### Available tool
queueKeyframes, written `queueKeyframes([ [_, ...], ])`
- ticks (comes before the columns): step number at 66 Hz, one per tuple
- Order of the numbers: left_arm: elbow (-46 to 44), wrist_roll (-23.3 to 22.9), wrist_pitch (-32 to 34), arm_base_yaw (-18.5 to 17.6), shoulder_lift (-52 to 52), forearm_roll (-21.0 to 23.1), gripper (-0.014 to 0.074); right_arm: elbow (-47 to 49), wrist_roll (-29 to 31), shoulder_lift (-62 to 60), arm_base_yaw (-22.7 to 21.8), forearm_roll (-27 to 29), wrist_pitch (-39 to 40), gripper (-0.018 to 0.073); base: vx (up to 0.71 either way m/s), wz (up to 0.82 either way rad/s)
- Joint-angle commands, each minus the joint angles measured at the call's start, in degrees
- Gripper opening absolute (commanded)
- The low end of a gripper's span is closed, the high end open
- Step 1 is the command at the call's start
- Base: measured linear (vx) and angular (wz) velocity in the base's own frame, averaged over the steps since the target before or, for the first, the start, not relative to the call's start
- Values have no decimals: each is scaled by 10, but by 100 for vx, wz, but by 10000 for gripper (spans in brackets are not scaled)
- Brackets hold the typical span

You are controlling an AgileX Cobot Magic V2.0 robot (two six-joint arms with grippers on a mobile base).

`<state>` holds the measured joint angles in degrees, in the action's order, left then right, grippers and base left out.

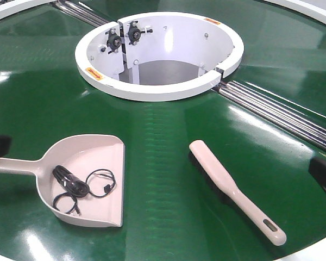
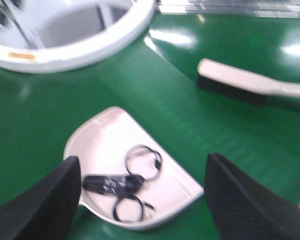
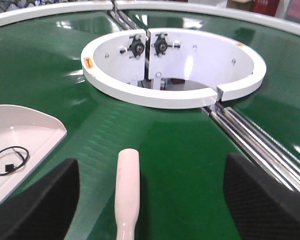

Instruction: Clean and inspect green conveyor with broom and dustpan

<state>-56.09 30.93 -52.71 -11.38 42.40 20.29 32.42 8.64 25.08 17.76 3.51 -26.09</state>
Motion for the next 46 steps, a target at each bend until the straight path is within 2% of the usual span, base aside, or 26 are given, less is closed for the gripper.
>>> queueKeyframes([
  [1,73,-12,144,-2,-92,-1,481,-23,9,-34,-3,4,83,543,0,0],
  [6,147,-13,214,-2,-162,4,481,-57,8,-70,-3,17,121,522,0,0],
  [15,290,-23,317,-2,-282,4,481,-108,20,-120,-3,7,172,483,0,0],
  [25,417,-23,383,-2,-354,1,481,-150,15,-126,-3,1,225,452,0,0],
  [30,448,-23,421,-2,-360,4,481,-164,2,-126,-3,1,240,437,0,0],
  [37,450,-28,469,-3,-360,35,481,-169,2,-126,-3,0,238,406,0,0],
  [41,450,-27,472,-3,-360,35,481,-169,2,-126,-3,-1,237,358,0,0],
  [46,450,-27,470,-3,-360,35,473,-169,5,-126,-3,-1,236,246,0,0],
])
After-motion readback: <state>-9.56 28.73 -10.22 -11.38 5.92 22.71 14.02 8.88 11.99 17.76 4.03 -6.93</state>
